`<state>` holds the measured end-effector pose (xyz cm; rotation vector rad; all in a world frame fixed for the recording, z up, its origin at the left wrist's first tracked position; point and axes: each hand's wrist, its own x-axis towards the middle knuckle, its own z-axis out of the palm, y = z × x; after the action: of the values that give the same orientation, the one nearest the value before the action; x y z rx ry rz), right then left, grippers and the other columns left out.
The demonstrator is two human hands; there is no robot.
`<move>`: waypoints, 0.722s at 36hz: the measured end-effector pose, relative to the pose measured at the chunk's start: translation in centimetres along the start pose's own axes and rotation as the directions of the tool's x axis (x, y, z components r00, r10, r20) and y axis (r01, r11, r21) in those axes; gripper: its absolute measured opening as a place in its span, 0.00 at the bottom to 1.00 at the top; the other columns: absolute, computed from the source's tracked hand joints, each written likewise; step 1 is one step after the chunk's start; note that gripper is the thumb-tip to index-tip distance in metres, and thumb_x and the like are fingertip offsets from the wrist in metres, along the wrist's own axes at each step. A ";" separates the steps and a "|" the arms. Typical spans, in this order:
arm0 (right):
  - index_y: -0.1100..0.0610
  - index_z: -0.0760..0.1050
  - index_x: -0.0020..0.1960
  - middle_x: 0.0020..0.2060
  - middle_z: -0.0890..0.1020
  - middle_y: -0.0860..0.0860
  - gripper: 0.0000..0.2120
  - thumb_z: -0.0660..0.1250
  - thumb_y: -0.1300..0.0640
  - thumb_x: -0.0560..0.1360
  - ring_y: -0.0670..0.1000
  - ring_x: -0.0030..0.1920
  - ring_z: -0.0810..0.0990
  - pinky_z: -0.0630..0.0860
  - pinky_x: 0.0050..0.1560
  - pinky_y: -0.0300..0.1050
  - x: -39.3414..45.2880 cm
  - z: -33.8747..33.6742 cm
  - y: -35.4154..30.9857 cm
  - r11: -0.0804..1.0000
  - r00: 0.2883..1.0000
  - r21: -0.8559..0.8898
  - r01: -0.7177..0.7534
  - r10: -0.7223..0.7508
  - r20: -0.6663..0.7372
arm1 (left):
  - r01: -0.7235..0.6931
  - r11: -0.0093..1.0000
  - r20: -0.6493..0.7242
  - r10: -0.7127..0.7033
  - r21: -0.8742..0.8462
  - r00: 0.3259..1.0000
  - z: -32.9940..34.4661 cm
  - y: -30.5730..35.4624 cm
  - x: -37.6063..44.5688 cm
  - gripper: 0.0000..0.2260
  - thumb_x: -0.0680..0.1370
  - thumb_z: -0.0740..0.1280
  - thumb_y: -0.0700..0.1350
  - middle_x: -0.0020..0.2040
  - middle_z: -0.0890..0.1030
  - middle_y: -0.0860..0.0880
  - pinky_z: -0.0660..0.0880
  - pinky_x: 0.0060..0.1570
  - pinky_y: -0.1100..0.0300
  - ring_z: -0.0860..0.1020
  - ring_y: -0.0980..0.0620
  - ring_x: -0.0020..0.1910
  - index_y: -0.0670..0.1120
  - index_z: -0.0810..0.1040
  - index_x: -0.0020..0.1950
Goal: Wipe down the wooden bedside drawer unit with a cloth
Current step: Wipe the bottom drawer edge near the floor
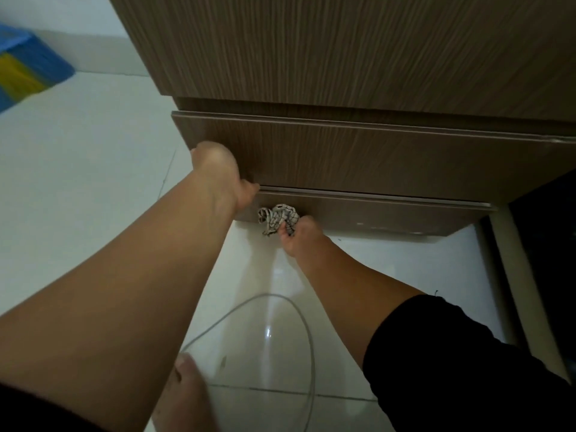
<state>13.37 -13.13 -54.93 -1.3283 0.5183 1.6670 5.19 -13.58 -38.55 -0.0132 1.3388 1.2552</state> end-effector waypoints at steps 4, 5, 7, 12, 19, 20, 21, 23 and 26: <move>0.64 0.68 0.69 0.66 0.73 0.57 0.19 0.49 0.60 0.82 0.56 0.47 0.77 0.71 0.15 0.34 0.1 -1.1 -2.2 0.999 0.999 -0.021 0.027 -0.027 -0.023 | -0.012 1.000 -0.013 0.012 -0.009 1.000 0.7 -0.8 0.2 0.22 0.84 0.44 0.50 0.73 0.68 0.47 0.65 0.68 0.45 0.67 0.44 0.71 0.49 0.60 0.76; 0.63 0.68 0.69 0.66 0.73 0.57 0.19 0.50 0.60 0.82 0.56 0.54 0.77 0.71 0.15 0.34 0.0 -1.4 -2.7 0.999 0.999 -0.017 0.029 -0.030 -0.029 | -0.009 1.000 -0.030 0.009 -0.009 1.000 0.8 -1.0 0.3 0.21 0.84 0.45 0.51 0.73 0.68 0.47 0.65 0.68 0.46 0.67 0.44 0.71 0.49 0.59 0.76; 0.63 0.68 0.69 0.66 0.73 0.56 0.18 0.50 0.60 0.82 0.55 0.64 0.73 0.71 0.15 0.34 -0.2 -1.9 -3.7 0.999 0.999 -0.024 0.025 -0.025 -0.032 | -0.013 1.000 -0.049 0.014 0.005 0.999 1.0 -1.4 0.4 0.22 0.83 0.46 0.52 0.73 0.68 0.47 0.64 0.70 0.46 0.67 0.44 0.71 0.49 0.58 0.76; 0.61 0.66 0.70 0.68 0.71 0.54 0.19 0.53 0.59 0.81 0.53 0.67 0.70 0.72 0.18 0.35 0.4 -4.0 -7.0 1.000 0.998 -0.006 0.023 -0.024 -0.053 | -0.075 0.995 -0.037 0.077 0.068 0.996 2.1 -3.2 0.0 0.24 0.83 0.44 0.55 0.76 0.63 0.47 0.60 0.72 0.42 0.63 0.44 0.74 0.49 0.55 0.78; 0.61 0.65 0.71 0.69 0.69 0.54 0.19 0.48 0.58 0.83 0.51 0.63 0.73 0.69 0.12 0.38 1.2 -7.4 -11.7 0.992 0.993 0.051 0.113 -0.111 -0.045 | -0.079 0.989 -0.082 0.089 0.125 0.993 4.8 -6.0 -0.8 0.27 0.82 0.44 0.59 0.78 0.57 0.49 0.60 0.72 0.43 0.61 0.46 0.75 0.50 0.53 0.79; 0.61 0.66 0.70 0.68 0.71 0.54 0.19 0.49 0.58 0.83 0.51 0.65 0.71 0.69 0.11 0.40 1.4 -7.8 -12.4 0.993 0.994 0.057 0.103 -0.099 -0.055 | -0.078 0.989 -0.088 0.089 0.122 0.992 5.3 -6.5 -1.0 0.27 0.82 0.44 0.60 0.78 0.57 0.49 0.59 0.73 0.44 0.60 0.46 0.75 0.50 0.53 0.78; 0.61 0.67 0.70 0.67 0.72 0.53 0.19 0.50 0.57 0.82 0.51 0.65 0.71 0.70 0.11 0.40 1.5 -8.2 -13.1 0.993 0.993 0.055 0.102 -0.098 -0.070 | -0.086 0.988 -0.089 0.097 0.128 0.991 5.9 -7.1 -1.1 0.27 0.82 0.44 0.59 0.78 0.57 0.49 0.58 0.73 0.44 0.60 0.46 0.75 0.49 0.53 0.78; 0.61 0.68 0.69 0.66 0.73 0.54 0.18 0.50 0.58 0.82 0.51 0.64 0.73 0.69 0.12 0.37 1.1 -9.0 -14.5 0.991 0.988 0.072 0.114 -0.106 -0.108 | -0.107 0.975 -0.089 0.127 0.196 0.988 6.8 -8.2 -1.3 0.27 0.82 0.43 0.59 0.77 0.60 0.48 0.60 0.72 0.45 0.61 0.46 0.75 0.48 0.55 0.78; 0.62 0.68 0.68 0.60 0.75 0.54 0.18 0.50 0.58 0.83 0.50 0.53 0.76 0.69 0.14 0.33 0.8 -10.4 -16.5 0.986 0.983 0.092 0.141 -0.129 -0.130 | -0.153 0.941 -0.110 0.194 0.301 0.975 8.0 -9.7 -1.5 0.27 0.82 0.42 0.59 0.75 0.64 0.47 0.64 0.70 0.46 0.65 0.45 0.73 0.48 0.59 0.77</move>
<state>32.90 -12.70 -55.71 -1.3676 0.5649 1.4362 17.58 -13.45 -40.88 0.2348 1.6656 1.2083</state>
